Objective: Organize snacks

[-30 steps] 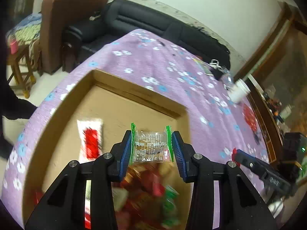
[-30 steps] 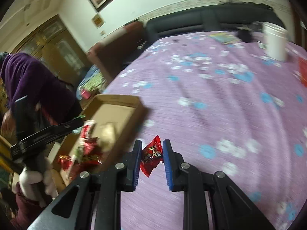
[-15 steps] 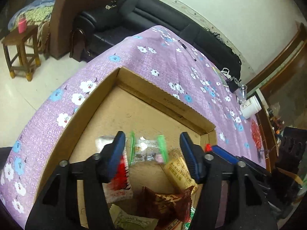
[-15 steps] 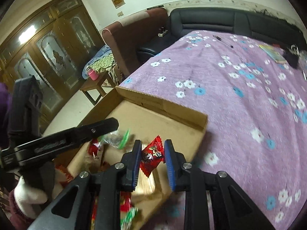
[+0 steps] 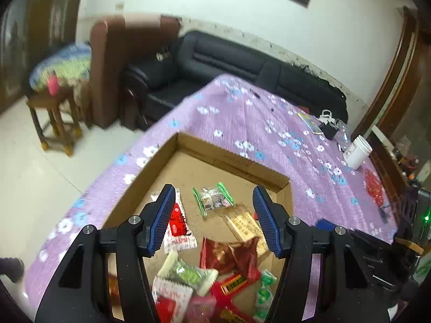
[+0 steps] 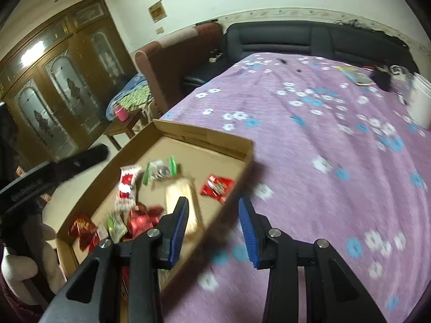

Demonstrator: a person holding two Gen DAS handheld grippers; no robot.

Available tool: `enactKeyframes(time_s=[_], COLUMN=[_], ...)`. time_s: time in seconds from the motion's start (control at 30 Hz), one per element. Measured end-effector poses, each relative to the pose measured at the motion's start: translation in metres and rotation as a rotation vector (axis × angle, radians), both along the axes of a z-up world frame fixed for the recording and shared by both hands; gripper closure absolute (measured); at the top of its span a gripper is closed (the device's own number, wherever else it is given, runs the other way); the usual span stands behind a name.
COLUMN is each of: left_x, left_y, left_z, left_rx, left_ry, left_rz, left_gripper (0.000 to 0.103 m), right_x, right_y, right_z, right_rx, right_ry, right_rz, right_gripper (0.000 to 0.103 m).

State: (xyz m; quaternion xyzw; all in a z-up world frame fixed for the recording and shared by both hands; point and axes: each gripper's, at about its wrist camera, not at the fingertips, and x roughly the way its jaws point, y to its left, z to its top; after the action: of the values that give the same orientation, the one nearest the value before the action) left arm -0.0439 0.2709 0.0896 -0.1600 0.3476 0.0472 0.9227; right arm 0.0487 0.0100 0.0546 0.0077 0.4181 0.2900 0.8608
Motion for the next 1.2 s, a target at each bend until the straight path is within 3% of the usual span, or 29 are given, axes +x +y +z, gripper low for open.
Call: enactKeyframes(time_s=[0.13, 0.23, 0.33, 0.53, 0.7, 1.2], left_x=[-0.028, -0.044, -0.054, -0.069, -0.072, -0.071], left_y=[-0.029, -0.050, -0.069, -0.097, -0.111, -0.107], left_z=[0.013, 0.015, 0.016, 0.015, 0.014, -0.010], left_rx=[0.100, 0.143, 0.167, 0.161, 0.187, 0.235], left_ry=[-0.055, -0.071, -0.077, -0.074, -0.056, 0.014], left_rz=[0.027, 0.037, 0.029, -0.025, -0.043, -0.024], left_gripper=[0.042, 0.036, 0.036, 0.036, 0.036, 0.036], right_x=[-0.028, -0.047, -0.066, -0.094, -0.100, -0.108], right_y=[-0.028, -0.044, -0.057, -0.074, -0.078, -0.058], right_z=[0.000, -0.001, 0.000, 0.002, -0.003, -0.015], right_rx=[0.016, 0.022, 0.028, 0.003, -0.007, -0.078], right_ry=[-0.012, -0.028, -0.065, -0.120, -0.114, -0.103], right_rz=[-0.047, -0.085, -0.114, -0.150, -0.162, -0.129], right_gripper=[0.059, 0.047, 0.047, 0.043, 0.041, 0.040])
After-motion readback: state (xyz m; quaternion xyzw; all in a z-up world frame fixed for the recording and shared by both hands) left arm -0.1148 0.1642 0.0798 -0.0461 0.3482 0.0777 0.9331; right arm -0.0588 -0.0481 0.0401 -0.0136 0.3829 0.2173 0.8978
